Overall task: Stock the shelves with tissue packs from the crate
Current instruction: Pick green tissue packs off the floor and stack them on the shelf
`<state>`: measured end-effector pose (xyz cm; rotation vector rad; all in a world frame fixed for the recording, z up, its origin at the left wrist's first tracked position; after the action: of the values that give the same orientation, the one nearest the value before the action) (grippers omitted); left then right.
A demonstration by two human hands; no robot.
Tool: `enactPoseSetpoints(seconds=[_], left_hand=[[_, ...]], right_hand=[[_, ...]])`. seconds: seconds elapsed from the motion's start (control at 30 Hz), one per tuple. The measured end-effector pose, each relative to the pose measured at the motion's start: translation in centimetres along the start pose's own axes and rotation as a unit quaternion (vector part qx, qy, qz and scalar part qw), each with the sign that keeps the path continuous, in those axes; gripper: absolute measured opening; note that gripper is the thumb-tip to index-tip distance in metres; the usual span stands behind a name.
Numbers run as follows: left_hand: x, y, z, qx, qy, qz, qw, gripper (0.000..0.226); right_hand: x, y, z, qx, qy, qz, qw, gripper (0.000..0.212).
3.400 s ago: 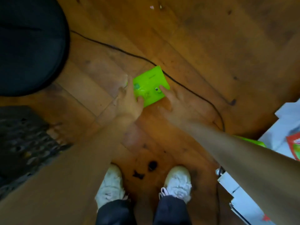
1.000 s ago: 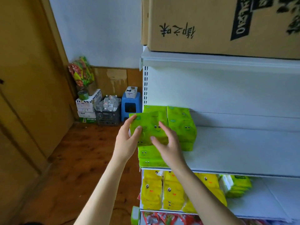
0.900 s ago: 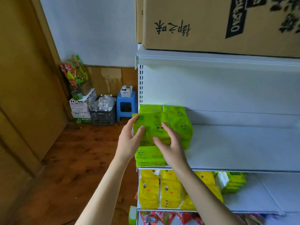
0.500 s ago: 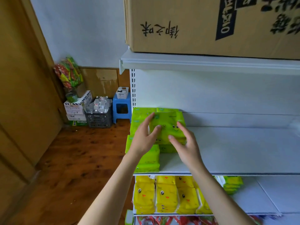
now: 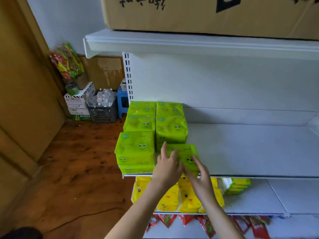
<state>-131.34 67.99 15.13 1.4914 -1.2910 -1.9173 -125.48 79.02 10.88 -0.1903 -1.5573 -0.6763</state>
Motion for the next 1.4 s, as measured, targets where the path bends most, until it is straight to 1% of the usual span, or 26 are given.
enactPoseSetpoints(seconds=[0.1,0.17,0.2,0.27,0.3,0.33,0.4,0.43,0.47,0.5,0.57,0.6,0.67,0.77,0.83,0.87,0.9,0.97,1.13,1.2,1.27,1.33,1.4], left_hand=[[1.4,-1.5,-1.0,0.016,0.034,0.049,0.998,0.053],[2.0,-1.8,-0.8,-0.008,0.036,0.079,0.996,0.063],[2.3,-2.3,-0.5,0.003,0.036,0.107,0.994,0.060],[2.3,-2.3,-0.4,-0.004,0.022,0.157,0.987,0.046],[2.1,-2.2,-0.3,-0.014,0.010,0.173,0.985,0.038],[1.7,-1.9,-0.3,-0.033,-0.002,0.189,0.981,0.036],[1.4,-1.7,-0.3,-0.046,-0.017,0.203,0.978,0.052],[1.1,-1.4,-0.4,-0.065,-0.027,0.209,0.975,0.057],[0.8,-1.0,-0.6,-0.090,-0.046,0.215,0.971,0.058],[0.4,-0.5,-0.8,-0.113,-0.065,0.212,0.969,0.056],[0.3,1.1,-1.2,-0.163,-0.078,0.196,0.964,0.042],[0.6,2.2,-1.4,-0.197,-0.068,0.190,0.959,0.037],[1.9,4.3,-1.6,-0.242,-0.018,0.182,0.953,0.043],[4.9,6.4,-1.8,-0.240,0.080,0.164,0.953,0.053],[6.6,6.4,-1.5,-0.194,0.143,0.132,0.962,0.056],[7.3,6.0,-1.3,-0.173,0.161,0.121,0.964,0.059],[7.6,5.8,-1.3,-0.166,0.154,0.123,0.966,0.062],[7.4,5.4,-1.2,-0.182,0.118,0.137,0.967,0.063],[7.1,5.2,-0.7,-0.210,0.106,0.151,0.960,0.056],[7.2,5.2,-0.8,-0.230,0.098,0.146,0.957,0.060],[7.5,5.1,-0.9,-0.218,0.117,0.129,0.960,0.064],[7.7,5.2,-1.1,-0.205,0.137,0.122,0.962,0.057],[7.5,5.4,-1.5,-0.214,0.131,0.115,0.961,0.054]], right_hand=[[-0.8,-1.6,-0.1,0.024,0.013,-0.035,0.999,0.059],[-0.6,-2.3,0.1,0.032,0.026,-0.049,0.998,0.062],[-0.5,-2.5,0.3,0.035,0.029,-0.057,0.997,0.064],[-0.5,-2.9,0.6,0.036,0.035,-0.077,0.996,0.065],[-0.5,-3.0,0.6,0.036,0.037,-0.085,0.995,0.065],[-0.5,-3.0,0.6,0.036,0.038,-0.091,0.994,0.065],[-0.6,-3.1,0.5,0.032,0.039,-0.101,0.994,0.066],[-0.7,-3.1,0.5,0.029,0.043,-0.109,0.993,0.066],[-0.8,-3.1,0.5,0.026,0.050,-0.122,0.991,0.066],[-0.9,-3.1,0.5,0.024,0.057,-0.134,0.989,0.065],[-0.9,-3.1,0.5,0.020,0.062,-0.146,0.987,0.065],[-0.8,-3.0,0.4,0.019,0.061,-0.143,0.988,0.066],[-0.8,-3.0,0.3,0.022,0.057,-0.134,0.989,0.067],[-0.7,-3.1,0.1,0.030,0.049,-0.133,0.989,0.069],[-0.7,-3.2,0.2,0.024,0.053,-0.139,0.989,0.069],[-0.6,-3.3,0.2,0.020,0.055,-0.138,0.989,0.069],[-0.6,-3.4,0.1,0.017,0.057,-0.134,0.989,0.070],[-0.6,-3.6,0.1,0.012,0.057,-0.127,0.990,0.070],[-0.7,-3.9,0.2,0.012,0.056,-0.127,0.990,0.071],[-0.8,-3.8,0.4,0.024,0.058,-0.115,0.991,0.071],[-0.9,-3.4,0.6,0.037,0.063,-0.102,0.992,0.070],[-0.8,-2.6,0.8,0.038,0.064,-0.092,0.993,0.069],[-0.7,-1.5,1.1,0.024,0.069,-0.095,0.993,0.069]])
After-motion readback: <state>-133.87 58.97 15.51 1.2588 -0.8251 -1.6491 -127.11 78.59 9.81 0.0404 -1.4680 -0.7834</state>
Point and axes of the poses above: each hand's wrist, its own z-axis towards the middle knuckle, its own y-axis out of the back of the hand, x = y × z, the point moved 4 cm from there along z, towards the middle knuckle, and after that the axes turned 3 degrees about -x, right-handed, at the moved point
